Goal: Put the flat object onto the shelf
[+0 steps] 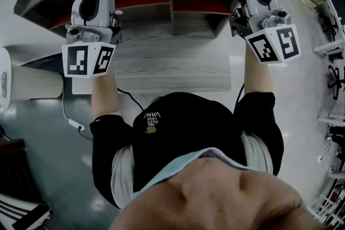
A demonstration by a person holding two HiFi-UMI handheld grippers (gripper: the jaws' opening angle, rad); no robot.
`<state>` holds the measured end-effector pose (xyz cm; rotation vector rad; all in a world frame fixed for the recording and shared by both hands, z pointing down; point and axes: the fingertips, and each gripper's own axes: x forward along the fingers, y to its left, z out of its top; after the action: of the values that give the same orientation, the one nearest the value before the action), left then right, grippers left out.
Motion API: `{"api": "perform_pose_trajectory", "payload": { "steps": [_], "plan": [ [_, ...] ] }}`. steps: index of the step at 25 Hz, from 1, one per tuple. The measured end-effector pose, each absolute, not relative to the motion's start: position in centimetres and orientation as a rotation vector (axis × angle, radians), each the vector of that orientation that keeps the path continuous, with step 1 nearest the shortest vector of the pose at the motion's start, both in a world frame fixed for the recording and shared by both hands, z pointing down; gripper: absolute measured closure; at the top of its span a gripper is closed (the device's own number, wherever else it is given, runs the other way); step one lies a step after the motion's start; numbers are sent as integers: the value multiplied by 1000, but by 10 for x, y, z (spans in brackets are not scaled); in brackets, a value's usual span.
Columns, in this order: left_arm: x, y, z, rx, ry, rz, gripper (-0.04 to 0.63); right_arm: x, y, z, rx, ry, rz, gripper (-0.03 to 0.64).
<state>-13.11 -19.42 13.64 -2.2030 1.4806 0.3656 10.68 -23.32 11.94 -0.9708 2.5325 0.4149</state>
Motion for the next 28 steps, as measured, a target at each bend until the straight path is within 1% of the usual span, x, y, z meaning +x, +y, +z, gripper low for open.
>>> {"api": "perform_pose_trajectory", "payload": {
  "steps": [9, 28],
  "plan": [
    [-152, -187, 163, -2266, 1509, 365, 594, 93, -219, 146, -1067, 2520, 340, 617],
    [-170, -171, 228, -2498, 1456, 323, 594, 54, -177, 213, -1223, 2555, 175, 617]
  ]
}}
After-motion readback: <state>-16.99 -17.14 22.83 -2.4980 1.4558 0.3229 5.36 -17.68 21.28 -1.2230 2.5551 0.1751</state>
